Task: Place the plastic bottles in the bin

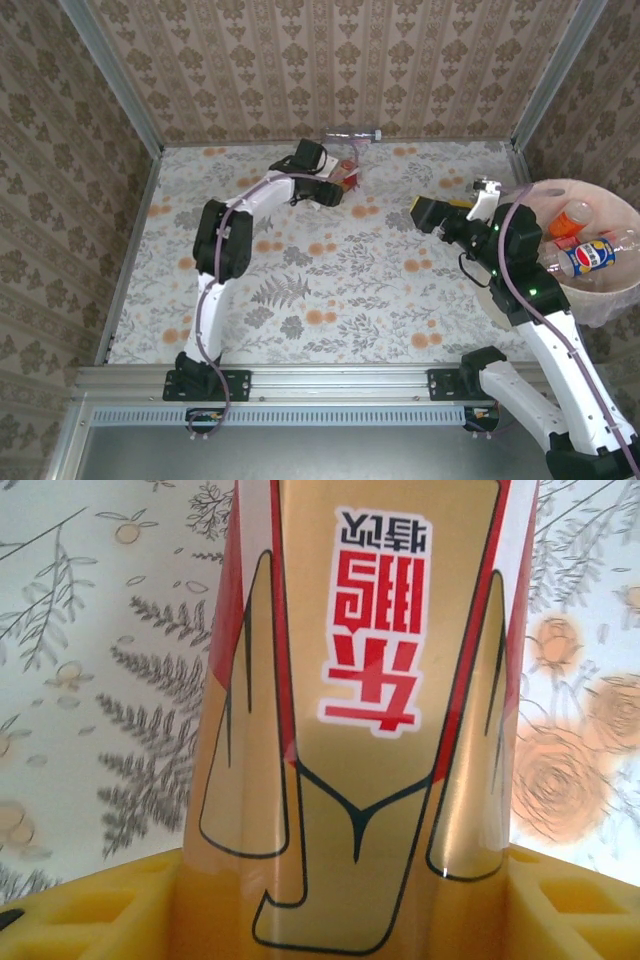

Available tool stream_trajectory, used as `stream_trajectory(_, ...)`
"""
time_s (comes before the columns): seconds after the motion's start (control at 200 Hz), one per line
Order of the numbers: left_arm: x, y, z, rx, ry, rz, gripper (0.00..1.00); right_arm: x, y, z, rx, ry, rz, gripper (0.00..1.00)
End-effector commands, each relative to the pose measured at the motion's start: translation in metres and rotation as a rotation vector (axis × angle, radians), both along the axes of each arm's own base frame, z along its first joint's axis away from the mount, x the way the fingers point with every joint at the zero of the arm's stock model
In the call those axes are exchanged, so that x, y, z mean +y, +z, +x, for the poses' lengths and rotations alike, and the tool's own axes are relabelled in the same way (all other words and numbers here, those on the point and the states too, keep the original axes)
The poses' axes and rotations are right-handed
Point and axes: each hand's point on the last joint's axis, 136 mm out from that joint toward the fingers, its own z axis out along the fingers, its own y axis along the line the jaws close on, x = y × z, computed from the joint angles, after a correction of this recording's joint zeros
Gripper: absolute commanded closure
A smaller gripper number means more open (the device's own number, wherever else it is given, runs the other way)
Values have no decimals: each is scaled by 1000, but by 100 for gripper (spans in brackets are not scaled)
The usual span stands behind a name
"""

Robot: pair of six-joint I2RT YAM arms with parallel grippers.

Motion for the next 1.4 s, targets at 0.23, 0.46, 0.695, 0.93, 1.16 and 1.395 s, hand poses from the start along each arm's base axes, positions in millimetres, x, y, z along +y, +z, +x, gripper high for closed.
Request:
stream_trajectory(0.23,-11,111,-45,-38,-10,-415,43,26,-12,17,23,51,15,0)
stream_trajectory(0.46,-22,202,-100,-21,-196,-740,43,47,-17,36,36,95,44,0)
stream_trajectory(0.695,-16,265,-154,-13,-365,-985,43,86,4,40,-77,270,127,0)
stream_trajectory(0.93,-14,295,-196,30,-477,-1075,42,106,40,47,-199,364,235,0)
stream_trajectory(1.16,-16,317,-215,107,-537,-1192,42,122,74,53,-313,454,264,0)
stream_trajectory(1.395,-20,326,-215,196,-576,-1296,42,134,105,57,-416,523,252,0)
